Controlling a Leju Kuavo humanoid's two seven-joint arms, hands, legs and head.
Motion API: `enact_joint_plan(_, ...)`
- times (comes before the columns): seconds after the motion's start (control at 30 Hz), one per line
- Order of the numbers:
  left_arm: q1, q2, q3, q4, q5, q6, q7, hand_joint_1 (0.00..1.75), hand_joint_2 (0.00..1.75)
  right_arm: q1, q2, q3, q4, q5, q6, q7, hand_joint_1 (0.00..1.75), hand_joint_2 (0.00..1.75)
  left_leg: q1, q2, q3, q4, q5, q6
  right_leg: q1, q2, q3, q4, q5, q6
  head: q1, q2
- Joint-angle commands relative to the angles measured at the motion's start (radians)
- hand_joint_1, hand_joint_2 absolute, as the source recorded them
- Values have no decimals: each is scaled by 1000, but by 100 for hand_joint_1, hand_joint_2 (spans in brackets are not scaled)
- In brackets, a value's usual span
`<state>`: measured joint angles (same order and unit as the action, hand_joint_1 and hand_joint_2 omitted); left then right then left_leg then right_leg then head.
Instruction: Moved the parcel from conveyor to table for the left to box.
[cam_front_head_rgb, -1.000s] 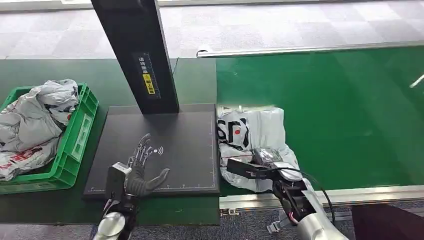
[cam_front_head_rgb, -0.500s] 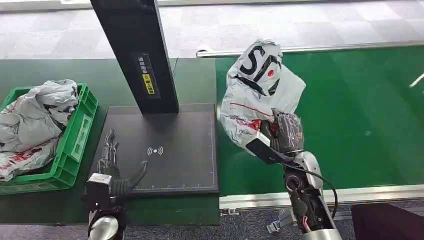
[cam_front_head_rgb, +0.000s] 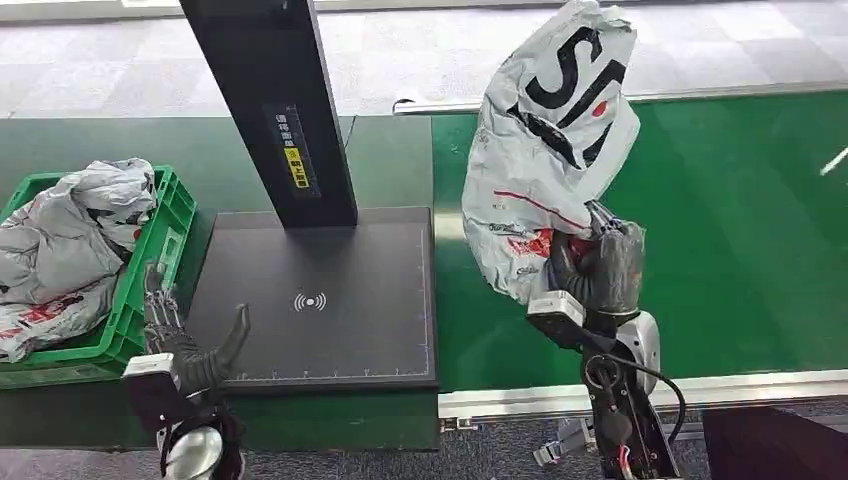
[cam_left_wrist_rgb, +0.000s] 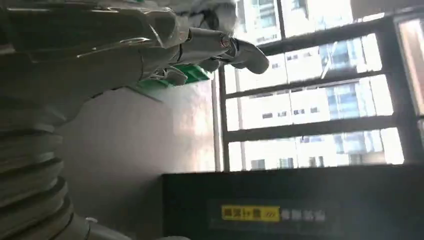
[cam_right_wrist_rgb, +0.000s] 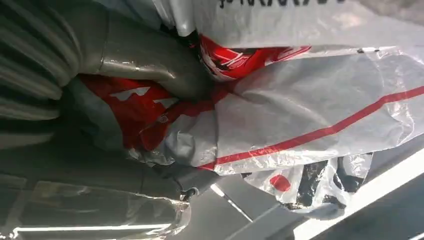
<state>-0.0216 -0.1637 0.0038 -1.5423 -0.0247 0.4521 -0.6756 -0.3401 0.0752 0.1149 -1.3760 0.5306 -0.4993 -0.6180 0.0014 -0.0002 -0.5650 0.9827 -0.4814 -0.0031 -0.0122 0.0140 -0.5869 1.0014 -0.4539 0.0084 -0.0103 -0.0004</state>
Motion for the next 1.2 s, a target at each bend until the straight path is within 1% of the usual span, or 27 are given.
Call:
enact_joint_plan(0.03, -12, -15, 39, -126, -16, 185, -22, 0, 175, -205, 10, 227, 253, 163, 147, 46, 175, 175, 0, 6, 3, 0, -1, -1, 0, 5, 0, 0, 1, -1, 0, 0)
enact_joint_plan(0.07, -5, -2, 28, -162, -7, 231, -22, 0, 175, -294, 13, 320, 374, 285, 203, 86, 175, 175, 0, 8, 2, 1, -1, -1, 0, 6, -1, 1, 1, -1, 0, 0)
enact_joint_plan(0.1, -2, -5, 38, -180, -6, 246, -22, 0, 175, -335, 35, 349, 439, 308, 216, 89, 175, 175, 0, 11, 1, 2, -1, -1, 1, 10, -3, 2, 2, -1, 0, 0)
enact_joint_plan(0.13, -2, -17, 58, -202, -3, 246, -22, 0, 175, -381, 50, 395, 514, 325, 266, 84, 175, 175, 1, 11, 1, 1, -1, -1, 1, 10, -2, 2, 2, -1, 0, 0)
enact_joint_plan(0.17, -3, -25, 71, -215, -2, 246, -22, 0, 175, -404, 59, 423, 547, 339, 282, 78, 175, 175, 1, 13, 2, 1, -1, -1, 1, 11, -1, 1, 3, -2, 0, 0)
enact_joint_plan(0.2, -4, -38, 88, -240, 4, 246, -22, 0, 175, -443, 86, 461, 616, 348, 310, 72, 175, 175, 0, 13, 3, 0, -1, -1, 0, 11, -1, 1, 3, -2, 0, 0)
enact_joint_plan(0.23, -5, -44, 94, -253, 0, 246, -22, 0, 175, -465, 105, 488, 653, 355, 314, 60, 175, 175, 1, 11, 3, 0, -1, -1, 1, 10, 0, 1, 2, -2, 0, 0)
enact_joint_plan(0.3, -23, -78, 136, -290, -73, 246, -22, 0, 175, -504, 162, 553, 744, 343, 339, 42, 175, 175, 1, 8, 2, 0, 0, -1, 1, 6, 0, 1, 1, -2, 0, 0)
enact_joint_plan(0.33, -28, -80, 135, -295, -80, 246, -22, 0, 175, -509, 180, 583, 770, 343, 351, 41, 175, 175, 2, 5, 2, 0, 1, -1, 2, 5, 0, 1, 1, -1, 0, 0)
enact_joint_plan(0.37, -32, -87, 138, -304, -98, 246, -22, 0, 175, -511, 201, 623, 804, 351, 351, 45, 175, 175, 2, 7, 3, 0, 0, -2, 2, 6, 1, 1, 1, -2, 0, 0)
enact_joint_plan(0.43, -30, -91, 138, -316, -103, 246, -22, 0, 175, -506, 219, 661, 834, 370, 348, 52, 175, 175, 2, 5, 4, -1, 0, -2, 2, 4, 3, 0, 0, -2, 0, 0)
enact_joint_plan(0.47, -21, -98, 146, -327, -99, 246, -22, 0, 175, -506, 224, 722, 864, 429, 309, 66, 175, 175, 2, 4, 3, -1, 1, -1, 2, 3, 2, 0, 0, -1, 0, 0)
enact_joint_plan(0.5, -17, -98, 147, -330, -98, 246, -22, 0, 175, -508, 225, 752, 874, 465, 284, 82, 175, 175, 2, 4, 5, -1, 0, -2, 3, 3, 4, 0, 0, -2, 0, 0)
enact_joint_plan(0.53, -17, -98, 147, -330, -98, 246, -22, 0, 175, -508, 225, 752, 874, 465, 284, 82, 175, 175, 2, 4, 4, -1, 0, -1, 2, 3, 3, 0, 0, -1, 0, 0)
enact_joint_plan(0.6, -6, -98, 149, -337, -93, 246, -22, 0, 175, -506, 250, 803, 924, 499, 263, 66, 175, 175, 2, 3, 4, -1, 0, -1, 2, 2, 3, 0, 0, -2, 0, 0)
enact_joint_plan(0.67, -7, -101, 152, -333, -95, 246, -22, 0, 175, -494, 267, 820, 935, 506, 264, 60, 175, 175, 2, 2, 3, -1, 1, -1, 2, 1, 3, 0, 0, -2, 0, 0)
enact_joint_plan(0.8, -7, -101, 152, -333, -95, 246, -22, 0, 175, -494, 267, 820, 935, 506, 264, 60, 175, 175, 1, 0, 1, -1, 1, -1, 2, 0, 1, 1, 0, -1, 0, 0)
enact_joint_plan(1.03, -7, -101, 152, -333, -95, 246, -22, 0, 175, -494, 267, 820, 935, 506, 264, 60, 175, 175, 2, -1, 3, -1, 1, -1, 2, -2, 3, 0, -1, -2, 0, 0)
enact_joint_plan(1.17, -11, -93, 143, -314, -87, 246, -22, 0, 175, -487, 274, 847, 945, 502, 296, 48, 175, 175, 1, 0, 2, -1, 1, -1, 2, -1, 2, 0, 0, -1, 0, 0)
enact_joint_plan(1.2, -8, -89, 140, -311, -86, 246, -22, 0, 175, -483, 274, 857, 945, 503, 294, 65, 175, 175, 2, 0, 2, -1, 1, -1, 2, -1, 2, 0, 0, -1, 0, 0)
